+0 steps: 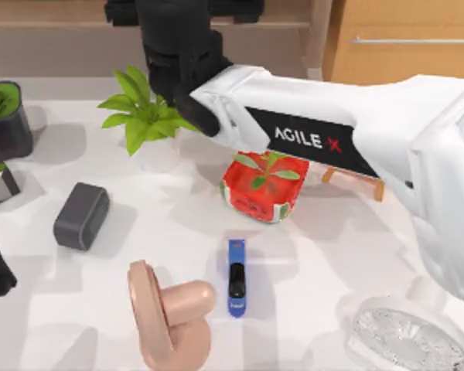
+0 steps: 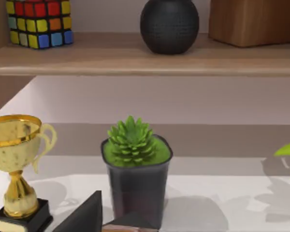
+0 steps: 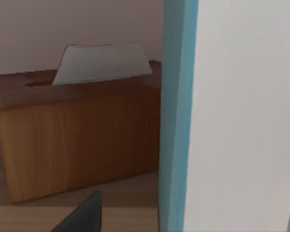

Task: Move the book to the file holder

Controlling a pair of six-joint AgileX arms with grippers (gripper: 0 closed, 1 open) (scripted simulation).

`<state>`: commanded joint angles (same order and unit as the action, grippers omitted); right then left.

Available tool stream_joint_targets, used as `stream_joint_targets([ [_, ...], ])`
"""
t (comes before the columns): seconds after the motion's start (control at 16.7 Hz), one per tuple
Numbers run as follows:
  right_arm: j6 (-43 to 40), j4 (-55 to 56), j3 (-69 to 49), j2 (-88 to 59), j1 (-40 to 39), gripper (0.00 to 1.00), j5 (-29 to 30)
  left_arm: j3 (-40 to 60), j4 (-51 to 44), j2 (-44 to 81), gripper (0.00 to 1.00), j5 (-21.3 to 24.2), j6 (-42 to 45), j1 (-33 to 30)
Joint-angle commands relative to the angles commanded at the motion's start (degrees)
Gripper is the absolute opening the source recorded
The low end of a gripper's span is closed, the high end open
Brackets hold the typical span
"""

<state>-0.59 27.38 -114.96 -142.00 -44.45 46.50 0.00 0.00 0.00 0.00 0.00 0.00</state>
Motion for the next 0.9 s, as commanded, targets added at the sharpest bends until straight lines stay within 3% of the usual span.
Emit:
stream_joint_targets([
  [0.9, -0.1, -3.5, -7.6, -4.1, 1.5, 1.00, -1.4, 0.0, 0.0, 0.0, 1.00, 0.0, 0.0, 0.0],
])
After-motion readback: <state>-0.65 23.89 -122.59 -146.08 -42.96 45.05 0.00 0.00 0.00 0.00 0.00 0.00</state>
